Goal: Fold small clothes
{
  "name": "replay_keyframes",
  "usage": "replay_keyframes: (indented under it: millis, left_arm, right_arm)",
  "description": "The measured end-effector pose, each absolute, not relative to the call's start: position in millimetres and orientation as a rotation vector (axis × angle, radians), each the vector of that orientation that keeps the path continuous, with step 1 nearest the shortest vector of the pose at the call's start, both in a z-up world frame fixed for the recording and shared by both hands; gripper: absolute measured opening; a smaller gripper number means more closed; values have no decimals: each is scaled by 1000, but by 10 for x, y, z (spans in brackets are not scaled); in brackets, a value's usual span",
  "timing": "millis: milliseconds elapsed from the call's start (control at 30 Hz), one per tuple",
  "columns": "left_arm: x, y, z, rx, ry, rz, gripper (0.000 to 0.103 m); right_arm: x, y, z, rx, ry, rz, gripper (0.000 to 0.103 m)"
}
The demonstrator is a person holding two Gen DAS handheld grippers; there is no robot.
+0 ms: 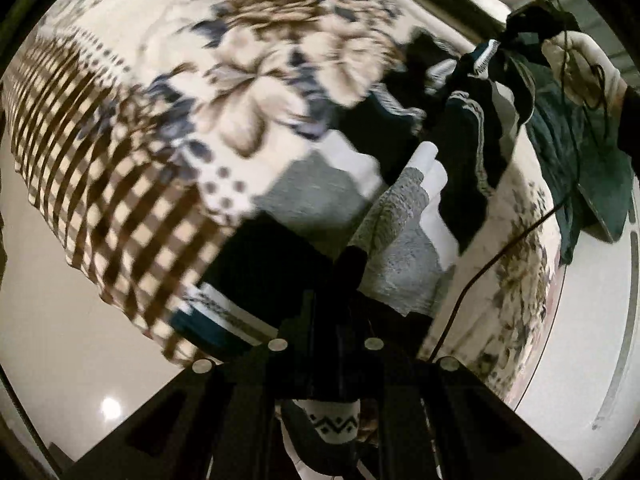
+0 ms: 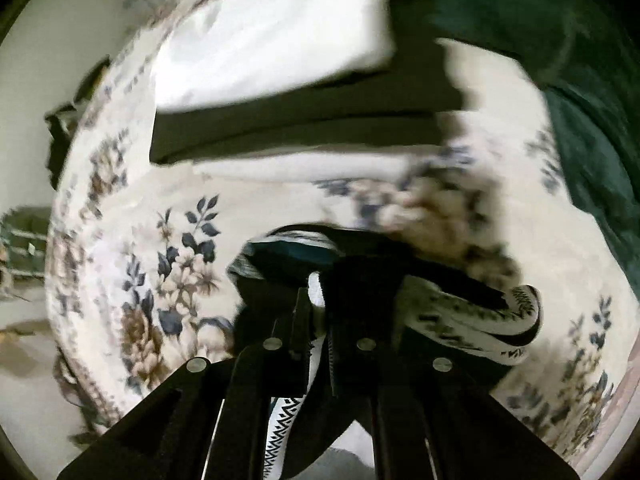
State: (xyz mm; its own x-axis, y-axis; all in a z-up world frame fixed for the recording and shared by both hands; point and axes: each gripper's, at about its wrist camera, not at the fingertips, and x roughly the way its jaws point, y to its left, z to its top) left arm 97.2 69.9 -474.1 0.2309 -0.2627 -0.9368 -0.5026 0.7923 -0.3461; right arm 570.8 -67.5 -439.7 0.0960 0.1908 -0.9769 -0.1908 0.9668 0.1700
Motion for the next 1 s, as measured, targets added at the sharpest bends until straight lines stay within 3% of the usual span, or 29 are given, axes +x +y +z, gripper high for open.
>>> replay_keyframes:
  millis: [200, 267, 300, 400, 467, 600, 833, 900, 933, 1000]
  left_arm:
    - [929, 1250, -5228, -761, 1427, 175, 10]
    - [904, 1417, -5370, -816, 1463, 148, 16]
    - [886, 1503, -5401, -819, 1475, 147, 18]
    - [838, 1691, -5394, -833, 1468, 117, 31]
    - [826, 1768, -5379, -848, 1463, 98, 50]
    - [894, 1728, -5365, -804, 1488, 50, 51]
    - [1075, 1242, -5640, -613, 1578, -33, 50]
    - [1056, 1111, -5670, -550, 1564, -27, 43]
    - [1027, 1056, -5674, -512, 1556, -12, 14]
    - [978, 1035, -5650, -507, 1547, 11, 9]
  right_arm:
    - [5744, 117, -4994, -61, 1554, 292, 11]
    - [5672, 140, -5076, 4, 1601, 302, 32]
    - [5566, 117, -5050, 27, 1611, 327, 48]
    - [5076, -82, -4802, 3, 1585, 393, 53]
    - [4622, -301, -4630, -32, 1575, 418, 53]
    - [3445, -981, -4625, -16, 1665, 384, 53]
    - [1327, -1899, -5741, 243, 2013, 224, 53]
    - [1016, -1990, -5900, 360, 2008, 236, 32]
    - [887, -2022, -5949, 417, 1995, 246, 7]
    - [675, -2064, -5967, 431, 1940, 234, 7]
